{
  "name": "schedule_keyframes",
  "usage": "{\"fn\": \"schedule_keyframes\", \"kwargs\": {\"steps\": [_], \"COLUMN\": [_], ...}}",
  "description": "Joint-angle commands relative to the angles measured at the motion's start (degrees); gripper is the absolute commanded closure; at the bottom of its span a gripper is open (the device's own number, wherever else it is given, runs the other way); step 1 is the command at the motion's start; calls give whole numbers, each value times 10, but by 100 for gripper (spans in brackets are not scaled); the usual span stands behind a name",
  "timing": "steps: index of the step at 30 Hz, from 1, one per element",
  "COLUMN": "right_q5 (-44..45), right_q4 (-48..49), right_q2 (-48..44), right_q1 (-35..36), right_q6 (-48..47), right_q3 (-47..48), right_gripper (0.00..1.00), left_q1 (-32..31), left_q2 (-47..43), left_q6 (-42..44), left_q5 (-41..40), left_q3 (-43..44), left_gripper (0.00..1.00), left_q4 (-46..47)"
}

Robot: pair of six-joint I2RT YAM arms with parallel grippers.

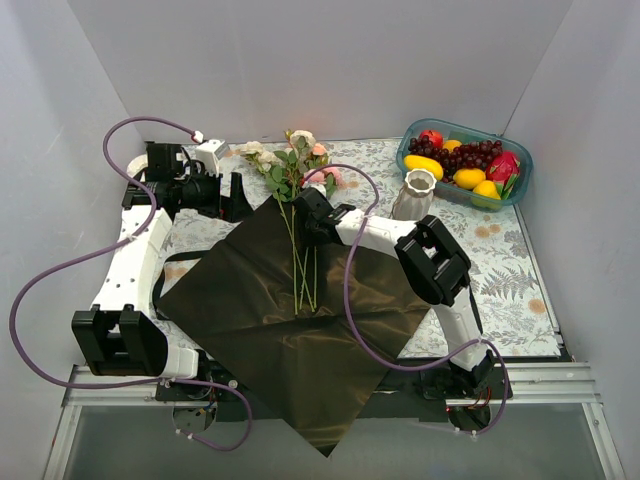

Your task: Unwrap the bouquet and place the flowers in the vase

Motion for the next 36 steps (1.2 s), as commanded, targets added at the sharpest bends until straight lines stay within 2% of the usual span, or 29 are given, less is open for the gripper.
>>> {"fn": "schedule_keyframes", "kwargs": {"steps": [1,6,9,10,15,24,29,32,36], "right_q5": [-7,-9,-4,0,15,39,46,89,143], "right_q4": [9,2,-2,-4,-4,-29,22,58,170], "right_q2": [11,24,26,24,-12,-137,-229,-293,-372], "right_q1": [-4,-5,-6,-6,-6,-5,-3,-1,-1], "right_q6": [-1,-4,-8,-9,-22,-48,-75,-120,-221], "right_q3": [33,37,38,40,35,68,39,2,-31], "right_gripper": [64,68,96,99,99,99,99,99,99], "left_q1": [4,4,4,4,3,3,3,3,3], "left_q2": [-25,-26,-30,-32,-39,-45,-40,-44,-43], "left_q6": [10,18,20,21,22,20,13,5,3], "left_q5": [6,5,3,3,8,25,27,29,39], "left_q3": [-10,-8,-16,-18,-27,-35,-15,-5,2], "left_gripper": [2,2,3,3,3,3,3,3,2], "left_q4": [5,0,2,2,7,14,5,7,5]}}
